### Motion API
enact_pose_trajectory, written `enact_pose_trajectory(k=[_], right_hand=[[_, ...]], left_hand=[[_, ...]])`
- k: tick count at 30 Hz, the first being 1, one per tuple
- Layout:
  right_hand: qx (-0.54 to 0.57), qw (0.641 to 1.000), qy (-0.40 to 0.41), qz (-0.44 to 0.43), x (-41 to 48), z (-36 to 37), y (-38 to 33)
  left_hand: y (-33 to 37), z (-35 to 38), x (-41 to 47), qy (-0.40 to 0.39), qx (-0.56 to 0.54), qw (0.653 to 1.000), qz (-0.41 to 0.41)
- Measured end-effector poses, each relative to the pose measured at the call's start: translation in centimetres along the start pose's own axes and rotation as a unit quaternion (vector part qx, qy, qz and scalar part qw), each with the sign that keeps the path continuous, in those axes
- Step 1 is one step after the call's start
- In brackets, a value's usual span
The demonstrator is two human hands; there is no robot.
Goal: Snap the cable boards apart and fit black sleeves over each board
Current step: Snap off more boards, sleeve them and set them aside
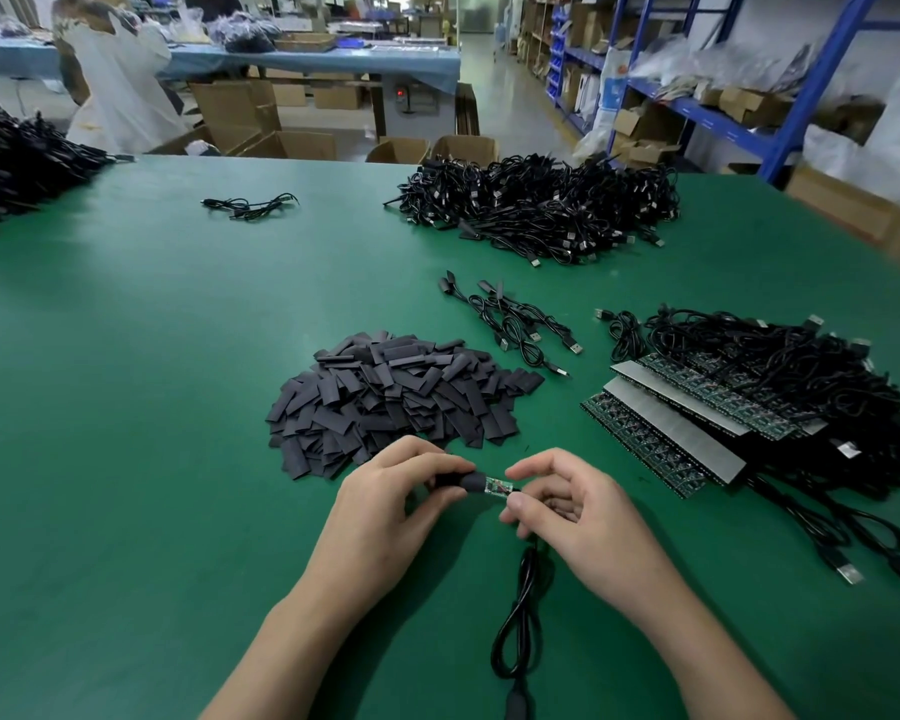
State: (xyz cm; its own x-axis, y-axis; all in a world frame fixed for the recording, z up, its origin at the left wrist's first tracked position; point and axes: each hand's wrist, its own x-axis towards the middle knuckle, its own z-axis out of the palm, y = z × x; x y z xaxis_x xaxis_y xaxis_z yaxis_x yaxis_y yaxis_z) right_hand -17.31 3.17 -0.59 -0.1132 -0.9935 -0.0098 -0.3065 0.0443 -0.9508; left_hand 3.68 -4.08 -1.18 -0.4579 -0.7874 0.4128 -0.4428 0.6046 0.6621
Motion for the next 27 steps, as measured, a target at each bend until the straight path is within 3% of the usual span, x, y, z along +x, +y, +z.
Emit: enact_pose_trajectory(k=[12, 27], right_hand=[[0.037, 0.999, -0.019, 0.009, 0.08, 0.04, 0.57], [0.053, 0.998, -0.026, 0.0, -0.02, 0.25, 0.4]], left_hand=[[0.44, 0.1, -0.19, -0.029, 0.0, 0.998, 0.06], [0.66, 0.19, -0.14, 0.008, -0.004, 0.996, 0.09]])
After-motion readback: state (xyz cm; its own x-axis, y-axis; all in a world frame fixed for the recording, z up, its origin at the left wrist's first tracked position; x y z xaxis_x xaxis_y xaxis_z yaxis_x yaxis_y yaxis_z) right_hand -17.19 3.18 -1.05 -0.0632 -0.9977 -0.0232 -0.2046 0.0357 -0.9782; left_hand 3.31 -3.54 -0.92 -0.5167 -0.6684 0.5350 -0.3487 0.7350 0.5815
